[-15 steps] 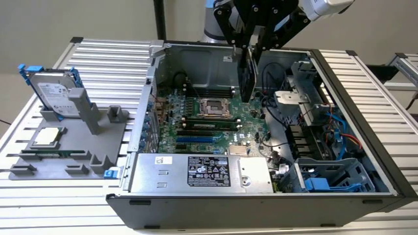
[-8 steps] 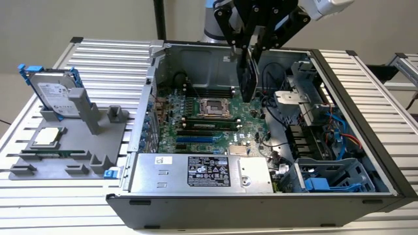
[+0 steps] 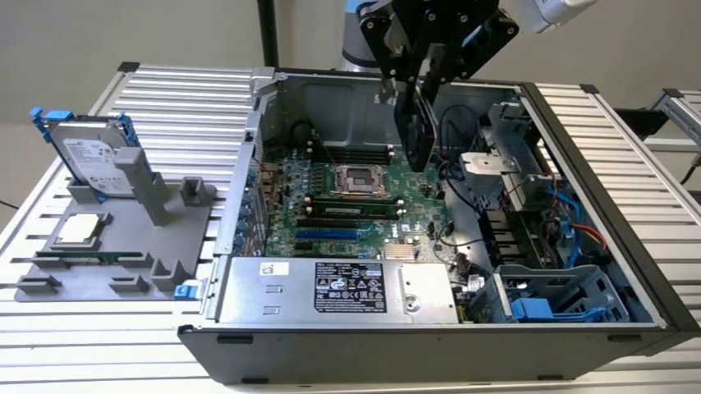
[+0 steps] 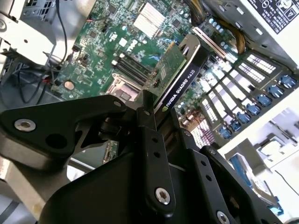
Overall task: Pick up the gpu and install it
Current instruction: 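Insert the gpu into the slot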
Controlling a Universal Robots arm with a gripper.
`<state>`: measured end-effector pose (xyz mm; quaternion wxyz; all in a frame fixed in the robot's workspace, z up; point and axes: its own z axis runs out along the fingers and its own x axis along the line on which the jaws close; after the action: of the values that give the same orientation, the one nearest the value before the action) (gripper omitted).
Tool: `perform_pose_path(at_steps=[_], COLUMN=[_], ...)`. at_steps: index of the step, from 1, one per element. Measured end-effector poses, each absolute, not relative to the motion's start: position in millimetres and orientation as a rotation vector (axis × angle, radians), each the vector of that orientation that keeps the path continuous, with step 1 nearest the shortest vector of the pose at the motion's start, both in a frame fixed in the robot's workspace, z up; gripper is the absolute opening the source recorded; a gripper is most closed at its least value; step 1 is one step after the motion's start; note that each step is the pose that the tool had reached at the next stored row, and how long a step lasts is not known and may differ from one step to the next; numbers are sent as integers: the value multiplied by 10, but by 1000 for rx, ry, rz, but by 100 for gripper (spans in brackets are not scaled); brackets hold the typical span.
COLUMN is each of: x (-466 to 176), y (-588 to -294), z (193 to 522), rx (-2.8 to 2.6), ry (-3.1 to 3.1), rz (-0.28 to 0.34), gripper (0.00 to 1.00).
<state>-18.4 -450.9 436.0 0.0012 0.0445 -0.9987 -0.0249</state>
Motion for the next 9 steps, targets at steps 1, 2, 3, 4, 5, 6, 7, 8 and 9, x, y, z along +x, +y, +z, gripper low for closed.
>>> perform_pose_path(at_steps=[1, 2, 3, 4, 5, 6, 7, 8, 9], x=[-184, -184, -184, -184, -184, -184, -184, -184, -184], y=[-4509, -4509, -4509, -4509, -4509, -4509, -4509, -4509, -4509], z=[4360, 4360, 4360, 4360, 4360, 4360, 4360, 4360, 4360], rx=[158, 178, 197, 218, 239, 260, 281, 303, 324], ry=[-3134, -3132, -3131, -3129, -3127, -3125, -3123, -3121, -3118], rz=[-78, -78, -78, -78, -78, -78, -78, -78, -78], gripper=[0, 0, 0, 0, 0, 0, 0, 0, 0])
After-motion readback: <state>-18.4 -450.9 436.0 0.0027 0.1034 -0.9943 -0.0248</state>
